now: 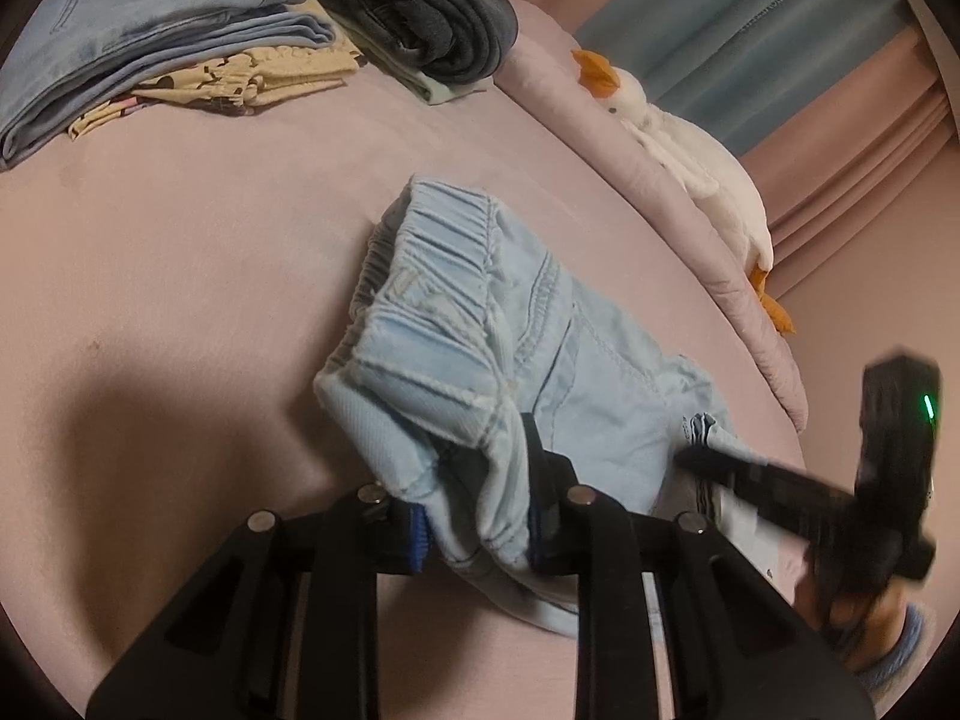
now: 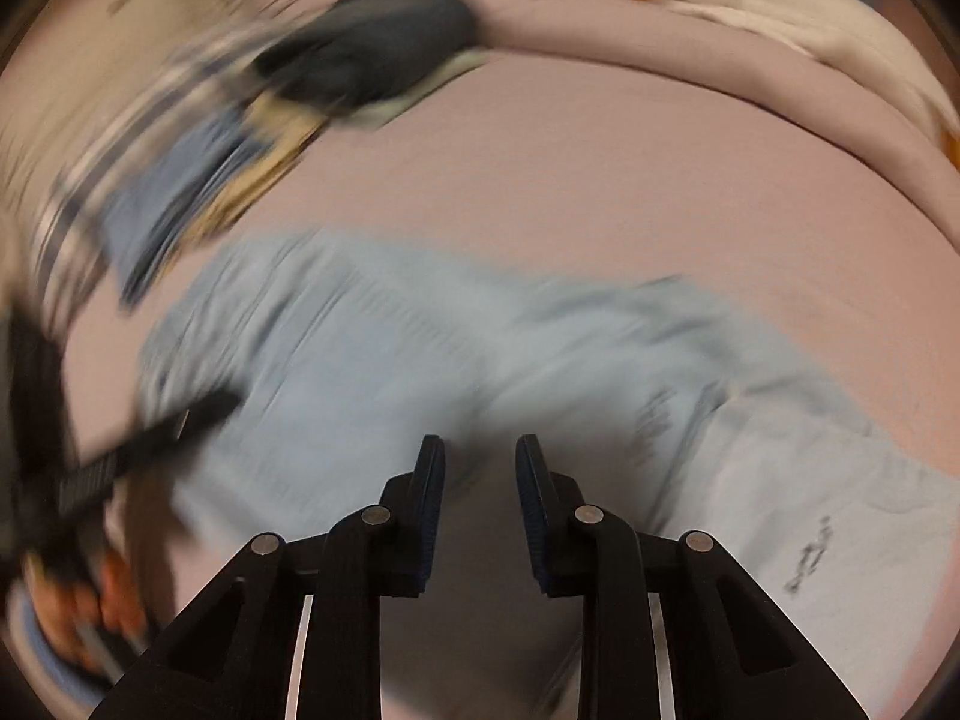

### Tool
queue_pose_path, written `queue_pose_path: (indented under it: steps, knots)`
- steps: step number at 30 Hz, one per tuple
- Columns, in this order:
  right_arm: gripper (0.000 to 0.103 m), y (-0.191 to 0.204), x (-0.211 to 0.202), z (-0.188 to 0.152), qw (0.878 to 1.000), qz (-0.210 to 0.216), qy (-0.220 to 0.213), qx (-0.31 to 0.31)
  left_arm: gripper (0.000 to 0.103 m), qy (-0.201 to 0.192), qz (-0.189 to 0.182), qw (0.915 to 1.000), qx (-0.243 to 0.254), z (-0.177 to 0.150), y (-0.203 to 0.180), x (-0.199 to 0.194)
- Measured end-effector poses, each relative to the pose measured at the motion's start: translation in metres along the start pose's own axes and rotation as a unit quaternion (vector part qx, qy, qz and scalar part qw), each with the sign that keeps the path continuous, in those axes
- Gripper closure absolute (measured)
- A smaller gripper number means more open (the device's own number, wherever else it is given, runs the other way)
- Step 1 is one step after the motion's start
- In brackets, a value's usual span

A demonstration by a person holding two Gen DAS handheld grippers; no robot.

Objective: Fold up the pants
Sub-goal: 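Carry the waistband with the left tool toward the leg hems, folding the pants in half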

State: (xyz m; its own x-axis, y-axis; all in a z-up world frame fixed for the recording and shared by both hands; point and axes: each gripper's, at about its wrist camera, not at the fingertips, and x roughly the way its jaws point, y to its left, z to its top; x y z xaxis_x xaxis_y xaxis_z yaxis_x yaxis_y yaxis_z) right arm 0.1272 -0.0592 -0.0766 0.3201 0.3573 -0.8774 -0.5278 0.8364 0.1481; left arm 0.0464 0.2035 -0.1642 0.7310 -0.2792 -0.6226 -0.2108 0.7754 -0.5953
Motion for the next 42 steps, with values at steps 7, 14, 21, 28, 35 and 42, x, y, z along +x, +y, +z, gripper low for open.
queue_pose_path:
  steps: [7,14,21,28,35,42]
  knots:
    - [0.076,-0.012,0.047,0.026,0.998,-0.065,0.015,0.009,0.080,-0.002,0.015,0.9996,0.022,0.002,-0.008,-0.001]
    - [0.076,-0.008,0.027,0.014,0.999,-0.046,0.020,0.004,0.080,-0.006,0.032,0.9984,0.047,0.003,-0.013,-0.001]
    - [0.076,0.009,0.006,-0.030,0.998,-0.034,0.048,-0.032,0.080,-0.009,0.040,0.9977,0.054,0.004,-0.016,-0.001]
    - [0.076,0.013,-0.014,-0.049,0.998,-0.007,0.042,-0.046,0.080,-0.011,0.044,0.9973,0.058,0.005,-0.019,-0.003]
    - [0.074,0.014,-0.010,-0.056,0.997,-0.001,0.051,-0.054,0.080,-0.012,0.048,0.9966,0.066,0.005,-0.023,-0.005]
    - [0.073,-0.005,-0.019,-0.077,0.998,0.025,0.042,-0.039,0.080,-0.024,0.047,0.9948,0.087,0.006,-0.044,-0.011]
